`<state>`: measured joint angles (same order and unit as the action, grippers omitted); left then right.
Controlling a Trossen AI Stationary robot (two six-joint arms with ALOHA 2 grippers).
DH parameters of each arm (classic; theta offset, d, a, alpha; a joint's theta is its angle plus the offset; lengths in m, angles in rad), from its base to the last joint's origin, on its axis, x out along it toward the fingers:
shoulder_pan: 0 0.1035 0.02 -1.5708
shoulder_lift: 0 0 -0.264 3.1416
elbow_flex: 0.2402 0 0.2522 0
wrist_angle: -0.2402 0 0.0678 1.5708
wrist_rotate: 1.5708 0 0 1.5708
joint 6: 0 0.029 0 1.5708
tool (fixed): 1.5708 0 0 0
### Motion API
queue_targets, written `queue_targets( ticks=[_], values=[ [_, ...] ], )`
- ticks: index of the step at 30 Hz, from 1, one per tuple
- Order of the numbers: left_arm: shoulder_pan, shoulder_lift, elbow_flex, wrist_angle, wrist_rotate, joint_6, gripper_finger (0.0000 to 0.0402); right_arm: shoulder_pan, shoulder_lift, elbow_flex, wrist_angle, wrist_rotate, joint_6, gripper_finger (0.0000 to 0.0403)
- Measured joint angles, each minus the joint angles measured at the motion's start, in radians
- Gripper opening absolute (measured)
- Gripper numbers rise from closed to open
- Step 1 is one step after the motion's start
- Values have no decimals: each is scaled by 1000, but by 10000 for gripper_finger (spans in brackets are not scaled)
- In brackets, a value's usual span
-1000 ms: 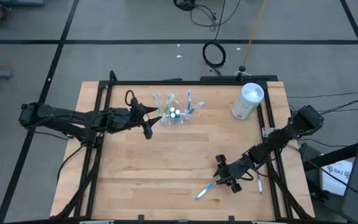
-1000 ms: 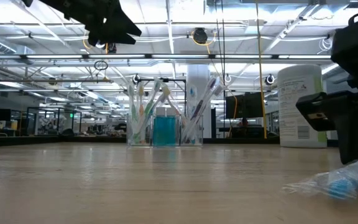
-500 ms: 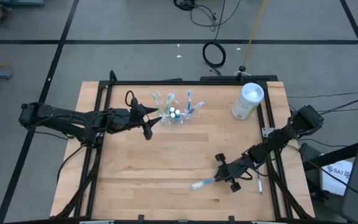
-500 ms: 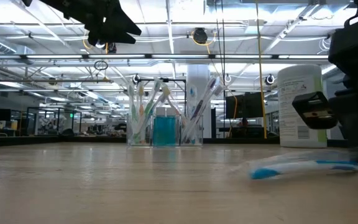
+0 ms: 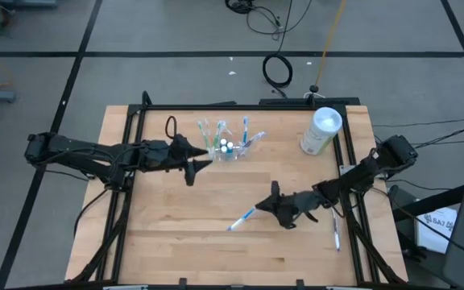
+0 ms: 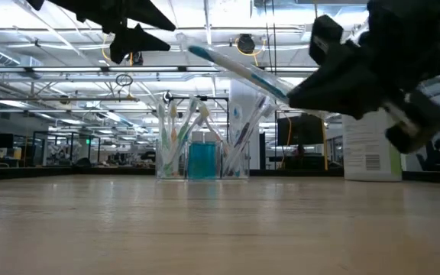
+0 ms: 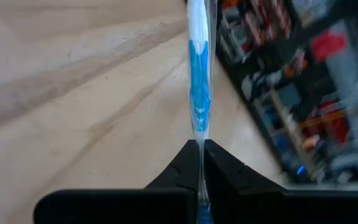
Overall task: Pick & Place toothbrushing station
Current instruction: Put the blue toothbrush into the transparent organizer
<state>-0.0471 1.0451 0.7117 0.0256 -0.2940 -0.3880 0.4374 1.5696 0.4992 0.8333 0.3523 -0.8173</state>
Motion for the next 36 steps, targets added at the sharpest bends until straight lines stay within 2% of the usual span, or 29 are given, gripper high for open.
queue_targets(
  ticks=[3, 6, 9, 12, 16, 20, 24, 29, 36],
  values=[
    [-1, 13, 0, 4, 117, -83, 214, -59, 0, 29, -23, -74, -122, 5],
    [-2, 42, 0, -1, 203, -145, 214, -110, 0, 117, -218, -100, -223, 5],
    [-8, 91, 0, 13, 232, -177, 214, -151, 1, 238, -472, -145, -333, 5],
    [-14, 158, 0, 16, 249, -192, 214, -180, 0, 337, -588, -197, -401, 5],
    [-32, 258, 0, 91, 289, -194, 214, -212, 0, 397, -626, -199, -476, 5],
    [-48, 349, 0, 207, 348, -198, 214, -232, 0, 404, -631, -198, -519, 5],
    [-55, 427, 0, 320, 356, -234, 214, -236, 0, 404, -628, -199, -544, 5],
    [-47, 492, 0, 380, 357, -275, 214, -236, 0, 404, -621, -194, -561, 4],
    [-47, 546, 0, 459, 383, -277, 214, -250, 0, 404, -561, -116, -636, 4]
  ],
)
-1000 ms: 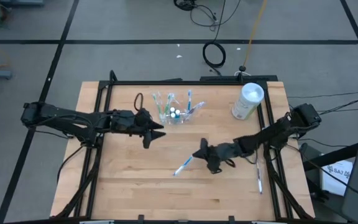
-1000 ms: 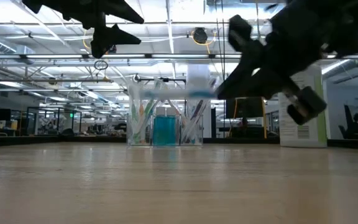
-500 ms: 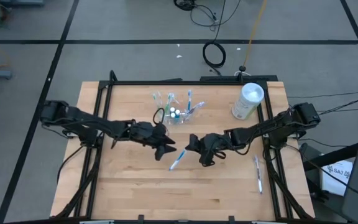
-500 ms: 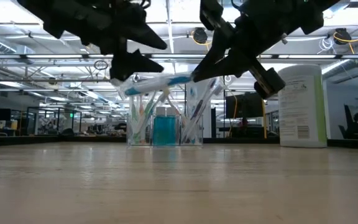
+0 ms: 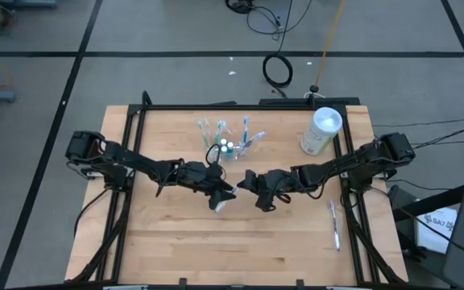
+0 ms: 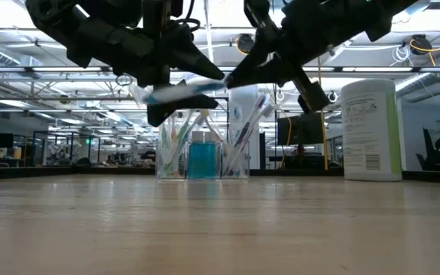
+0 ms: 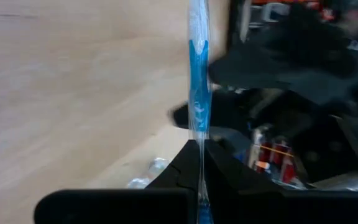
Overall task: Pick & Place toothbrushing station
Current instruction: Put the blue toothbrush into the transparent organizer
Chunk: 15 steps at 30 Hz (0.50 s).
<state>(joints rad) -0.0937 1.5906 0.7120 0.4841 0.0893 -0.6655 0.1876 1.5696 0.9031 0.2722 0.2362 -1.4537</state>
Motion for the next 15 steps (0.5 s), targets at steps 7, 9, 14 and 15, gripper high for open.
queue_targets(
  ticks=[7, 9, 14, 15],
  values=[
    [2, 7, 0, 9, -4, 31, 213, -24, 0, 0, 51, -2, -30, 4],
    [2, 7, 0, 10, -11, 36, 213, -24, 0, 0, 43, -1, -40, 4],
    [22, 7, 0, 17, -11, 39, 214, -23, 0, 0, 36, -7, -62, 4],
    [28, 7, 0, 20, -11, 38, 214, -23, 0, 0, 37, -13, -62, 4]
  ],
)
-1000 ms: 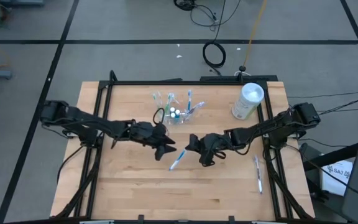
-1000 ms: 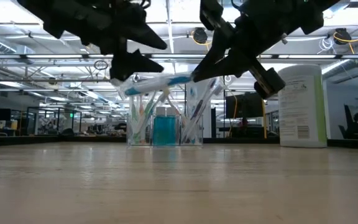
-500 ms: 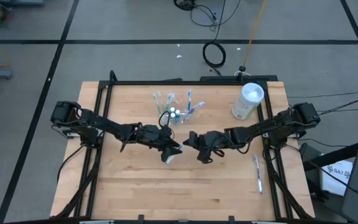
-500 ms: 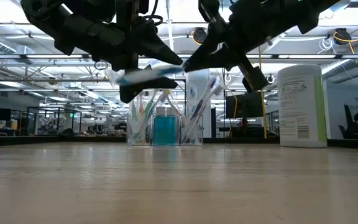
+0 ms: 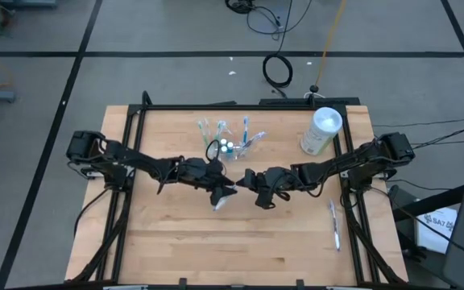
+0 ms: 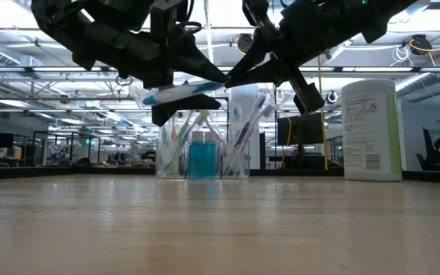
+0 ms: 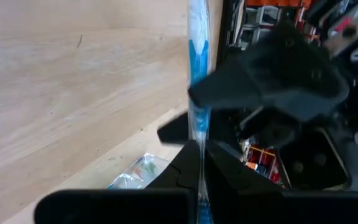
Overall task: Pick & Place toothbrushing station
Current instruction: Put the blue toothbrush into the transparent organizer
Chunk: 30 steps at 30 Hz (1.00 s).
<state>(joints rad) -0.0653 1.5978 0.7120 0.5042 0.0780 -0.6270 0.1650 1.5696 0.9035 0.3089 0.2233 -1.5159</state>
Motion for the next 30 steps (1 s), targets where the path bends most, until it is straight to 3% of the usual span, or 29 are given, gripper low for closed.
queue_targets(
  ticks=[7, 16, 23, 30],
  values=[
    [26, 0, 0, -5, 1, 3, 201, 0, 0, 0, 0, -14, -15, 4],
    [25, -1, 0, 21, 5, 33, 87, 0, 0, 0, -1, -13, -13, 18],
    [26, -1, 0, 19, 23, 52, 24, 0, 0, 0, 8, -18, 33, 37],
    [26, -1, 0, 18, 26, 53, 28, 1, 0, 0, 14, -14, 69, 49]
  ],
)
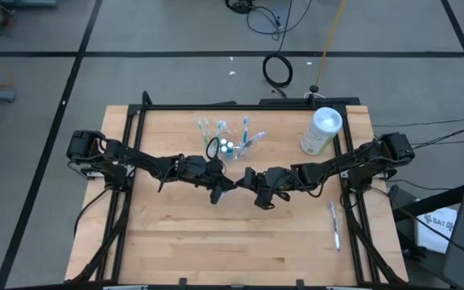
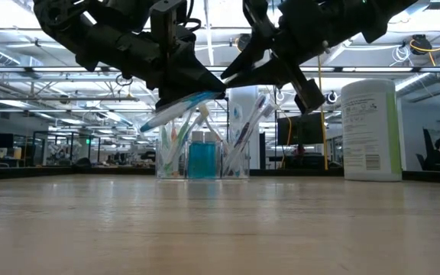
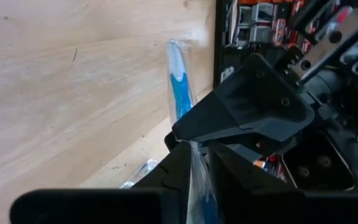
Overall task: Pick & Place toothbrushing station
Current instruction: Put the blue toothbrush into the transparent organizer
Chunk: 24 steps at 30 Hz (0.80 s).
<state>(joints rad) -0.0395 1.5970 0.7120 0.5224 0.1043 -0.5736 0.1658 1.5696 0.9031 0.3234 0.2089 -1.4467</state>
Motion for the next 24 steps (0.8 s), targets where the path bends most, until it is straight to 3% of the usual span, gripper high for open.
queue_targets(
  ticks=[11, 16, 24],
  values=[
    [-1, 0, 0, -1, 2, 18, 13, 58, 0, 0, -7, 120, 99, 63],
    [0, 0, 0, 4, 0, 14, 28, 104, -1, 1, -35, 274, 164, 63],
    [0, 0, 0, 6, -44, 13, 12, 167, -1, 1, -148, 434, 259, 64]
  ],
)
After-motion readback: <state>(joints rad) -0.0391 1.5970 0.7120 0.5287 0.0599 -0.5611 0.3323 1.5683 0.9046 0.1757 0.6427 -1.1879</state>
